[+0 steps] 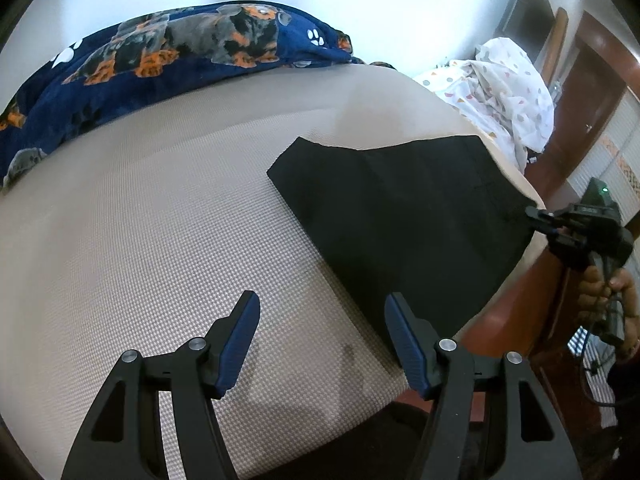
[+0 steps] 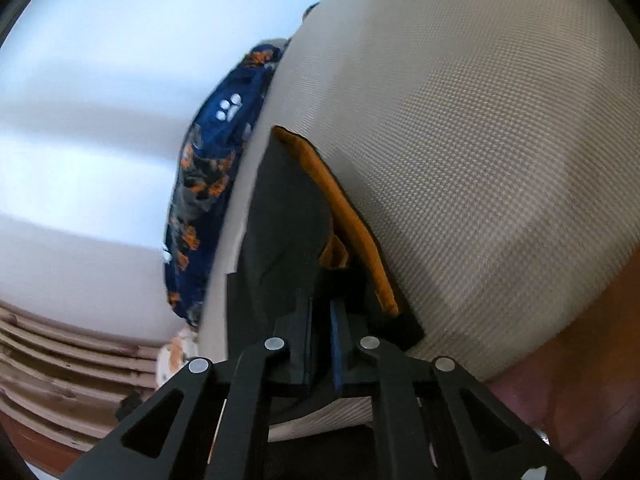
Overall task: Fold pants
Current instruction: 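Carry the held trouser edge over the trousers with the right gripper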
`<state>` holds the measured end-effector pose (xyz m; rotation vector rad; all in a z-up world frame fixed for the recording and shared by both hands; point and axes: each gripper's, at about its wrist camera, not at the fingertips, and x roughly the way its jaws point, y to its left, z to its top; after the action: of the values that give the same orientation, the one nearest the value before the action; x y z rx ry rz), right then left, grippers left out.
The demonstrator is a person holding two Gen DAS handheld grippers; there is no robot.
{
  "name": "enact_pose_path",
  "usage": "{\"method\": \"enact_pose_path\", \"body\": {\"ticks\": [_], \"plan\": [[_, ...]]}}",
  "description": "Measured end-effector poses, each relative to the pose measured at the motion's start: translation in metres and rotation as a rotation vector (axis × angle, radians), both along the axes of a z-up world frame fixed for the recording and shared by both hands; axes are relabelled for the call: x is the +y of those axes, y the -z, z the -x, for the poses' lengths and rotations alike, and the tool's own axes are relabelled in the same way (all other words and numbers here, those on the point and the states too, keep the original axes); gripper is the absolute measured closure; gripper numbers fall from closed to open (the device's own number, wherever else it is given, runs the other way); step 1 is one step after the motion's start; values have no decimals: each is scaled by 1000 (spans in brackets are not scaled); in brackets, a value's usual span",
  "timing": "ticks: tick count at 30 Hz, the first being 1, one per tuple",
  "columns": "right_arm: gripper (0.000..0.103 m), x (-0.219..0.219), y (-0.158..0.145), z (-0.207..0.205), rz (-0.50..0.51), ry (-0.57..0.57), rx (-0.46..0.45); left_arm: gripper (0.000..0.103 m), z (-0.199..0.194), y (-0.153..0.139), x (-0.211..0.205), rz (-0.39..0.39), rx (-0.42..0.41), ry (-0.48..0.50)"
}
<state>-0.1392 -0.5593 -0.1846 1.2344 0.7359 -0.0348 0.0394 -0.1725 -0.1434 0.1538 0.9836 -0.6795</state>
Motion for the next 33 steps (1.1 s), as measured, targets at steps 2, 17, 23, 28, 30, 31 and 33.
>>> {"method": "enact_pose_path", "body": {"ticks": [2, 17, 23, 28, 30, 31, 33], "plan": [[95, 5, -3, 13, -34, 14, -22, 36, 1, -2, -2, 2, -5, 7], [91, -5, 40, 23, -186, 61, 1, 31, 5, 23, -41, -60, -37, 102], [67, -23, 12, 32, -33, 91, 43, 31, 3, 34, -38, -53, -8, 92], [61, -30, 15, 17, -26, 40, 70, 31, 3, 36, -38, -57, 1, 92], [61, -27, 19, 7, -22, 21, 84, 31, 4, 37, -38, -61, -1, 92], [61, -25, 20, 3, -28, 8, 78, 31, 4, 37, -37, -60, -1, 91], [75, -19, 18, -6, 5, -13, 91, 31, 2, 38, -36, -62, 2, 84]]}}
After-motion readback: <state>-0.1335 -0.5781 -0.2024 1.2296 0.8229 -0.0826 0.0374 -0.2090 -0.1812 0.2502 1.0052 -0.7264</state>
